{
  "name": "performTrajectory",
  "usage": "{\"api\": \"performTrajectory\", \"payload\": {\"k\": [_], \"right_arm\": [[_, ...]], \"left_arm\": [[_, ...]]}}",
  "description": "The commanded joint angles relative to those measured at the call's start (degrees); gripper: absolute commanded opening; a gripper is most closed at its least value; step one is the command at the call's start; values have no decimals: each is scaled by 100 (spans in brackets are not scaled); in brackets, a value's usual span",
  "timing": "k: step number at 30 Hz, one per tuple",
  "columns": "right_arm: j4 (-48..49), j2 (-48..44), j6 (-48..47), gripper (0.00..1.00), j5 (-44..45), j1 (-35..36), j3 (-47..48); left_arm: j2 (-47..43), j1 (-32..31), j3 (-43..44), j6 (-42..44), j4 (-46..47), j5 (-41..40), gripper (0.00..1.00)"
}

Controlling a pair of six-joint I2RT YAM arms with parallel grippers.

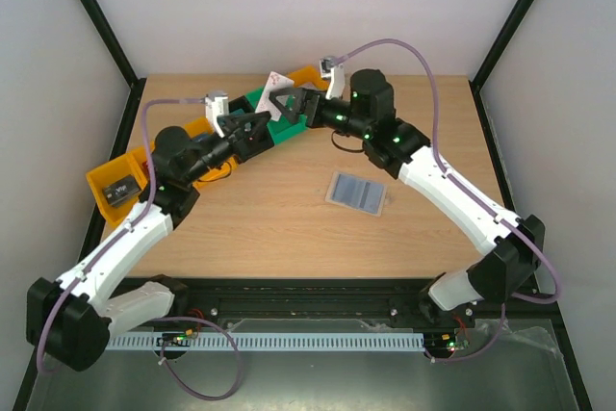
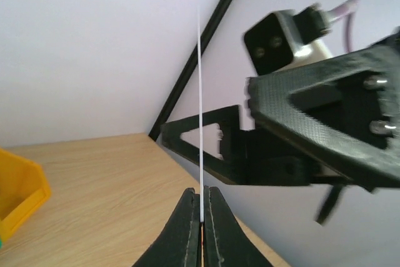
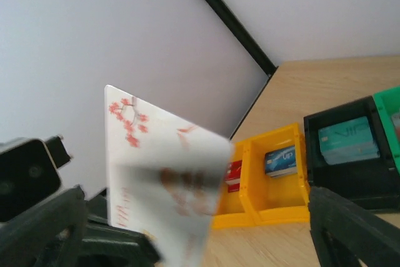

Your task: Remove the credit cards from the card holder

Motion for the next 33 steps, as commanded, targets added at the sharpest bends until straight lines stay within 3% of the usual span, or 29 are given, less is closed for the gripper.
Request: {"api": "performTrajectory", "payload": {"k": [1,5,9,13,16,22,27,33], "right_arm": [[339,-313,-552,97,-1847,-458,-41],[1806,-607,15,99,-3091,-723,-815],[2691,-632,522,95,-3317,-715,-959],[3437,-404,1089,74,-3200,-532,-1008],[3711,-261,1206,69,-3001,-285,-955],[4100,-53,1480,45,-2818,-117,-867],[4058,-3,1493,35,-2734,-86,-890],[4153,46,1570,3,-2701,-69,-840]], "left_arm": [[-477,68,-87,-265,502,462,2],[-807,428,-96,-643,502,649,2],[-1009,537,-251,-804,719,862,2],[-1090,523,-364,-780,831,962,2],[-1115,520,-365,-775,870,998,2],[-1119,502,-375,-822,941,1027,2],[-1123,480,-343,-815,979,1072,2],[-1102,429,-326,-900,964,1067,2]]}}
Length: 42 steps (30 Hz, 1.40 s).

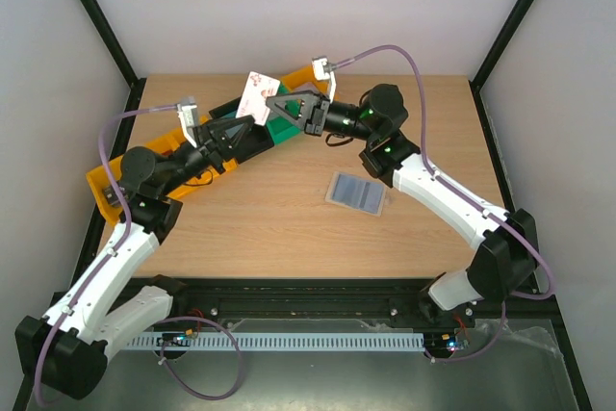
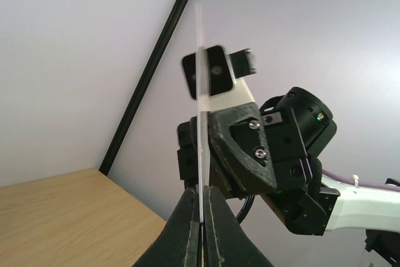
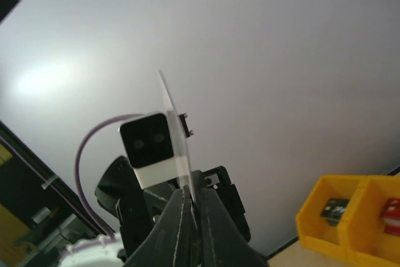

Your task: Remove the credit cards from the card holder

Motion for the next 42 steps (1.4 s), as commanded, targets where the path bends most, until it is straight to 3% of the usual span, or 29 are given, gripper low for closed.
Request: {"api": "performTrajectory", "payload": {"k": [1,5,6,8,9,11,14,18,25,31,42], "right_arm": [[327,66,37,2,-17,41,155],[251,60,-13,2,81,29,181],[255,76,73,2,146,1,189],[301,162,442,2,367,-167,204],[309,236,711,2,536,-310,184],[34,435,1154,2,1020,-646,189],[-1644,982,1101,2,1989,-1106,791],[-2705,2044,664,2,3119,-1319,1856],[-3060,4037,893,2,3799,-1506,3592],[-3389,5532,1095,2,3999,-1523,4980],[-3487,6339,1367,2,3837,-1523,5290]], "left_arm": [[-28,-67,28,-100,207,73,2],[-25,-79,29,-131,68,-163,3],[-48,-74,6,-101,-60,-322,21],[-110,-53,-31,-26,-479,-813,90],[-148,-16,-53,17,-733,-1046,98],[-248,165,-154,-95,-1242,-1668,99],[-404,609,-463,-810,-2216,-2656,99],[-574,1368,-1029,-1273,-2993,-2980,99],[-843,2107,-1430,-1133,-3804,-2985,99],[-686,2264,-1516,-943,-3746,-2962,100],[-412,2368,-1650,-855,-3469,-2976,99]]}}
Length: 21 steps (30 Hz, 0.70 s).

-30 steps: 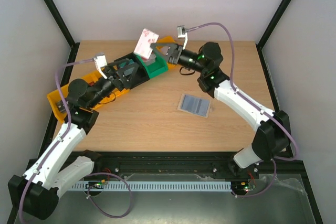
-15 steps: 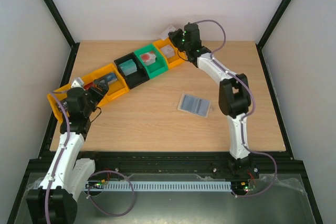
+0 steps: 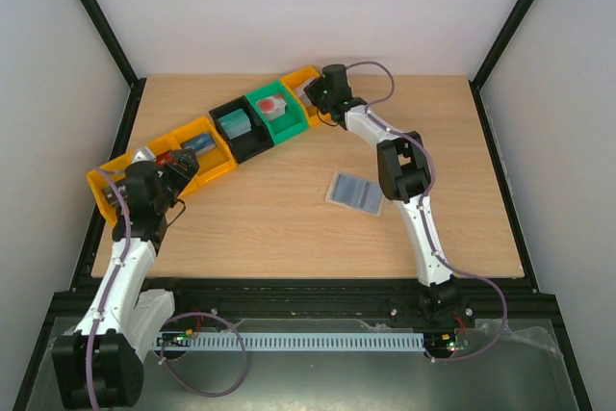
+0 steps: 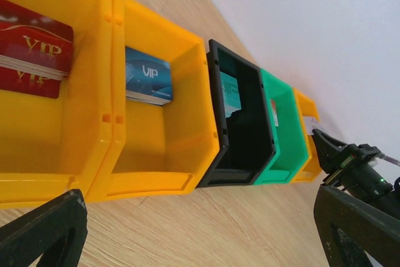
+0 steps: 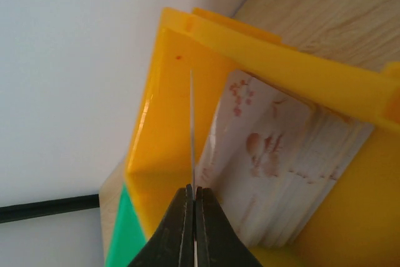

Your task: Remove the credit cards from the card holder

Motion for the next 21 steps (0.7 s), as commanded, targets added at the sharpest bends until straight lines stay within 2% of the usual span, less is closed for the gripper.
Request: {"api": "performTrajectory", "payload": {"k": [1,11,21], "right_arm": [[-146,63,47,2,11,-15,235],[-1,374,512,2,-187,4,444],[-571,133,-29,30,154,35,595]], "left_arm": [[81,62,-103,94,183,-26,99],[167,97,-173,51,327,-30,99],[201,132,-177,-18,312,-12,99]]}}
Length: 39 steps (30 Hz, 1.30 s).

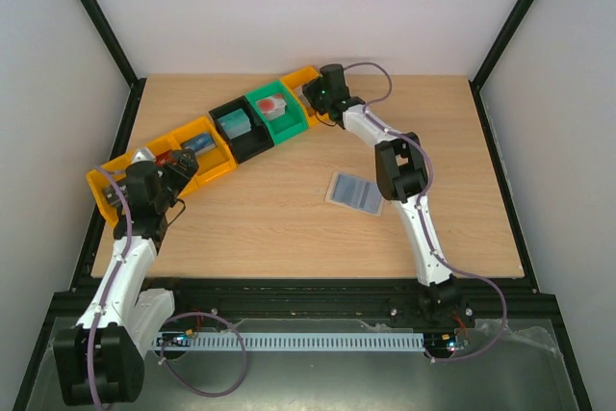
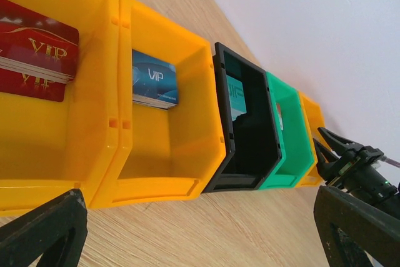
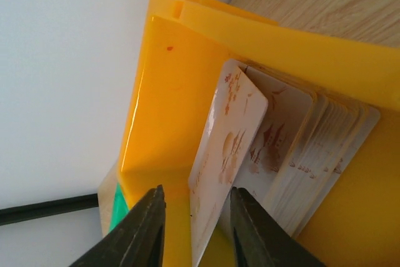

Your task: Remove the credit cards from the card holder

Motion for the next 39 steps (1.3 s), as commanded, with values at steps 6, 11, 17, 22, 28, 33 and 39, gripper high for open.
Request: {"api": "performTrajectory", "payload": {"k": [6,11,17,22,28,33,39], "right_arm": [[-585,-276,-567,52,420,46,325],[-745,-339,-727,58,502,64,434],[-1286,-760,-1659,58,689,155,820],[-2195,-1790,-2939,57,1327,188,407],[-2821,-3602,-3747,57,2103,208,-1885],[-2899,-5079,-3804,58,3075,573,-4263],[-3025,-5448,-3219,67,2963,1261,-5951]], "left_arm": [[69,56,-49,-106,169,55,99],[86,59,-30,-59,221,92,100],[86,54,-18,293,408,219,99],[57,-20,-4,579,522,362,99],[-19,-300,-26,622,640,484,99],[-45,-460,-53,629,541,538,99],[-150,-559,-155,601,545,586,99]]}}
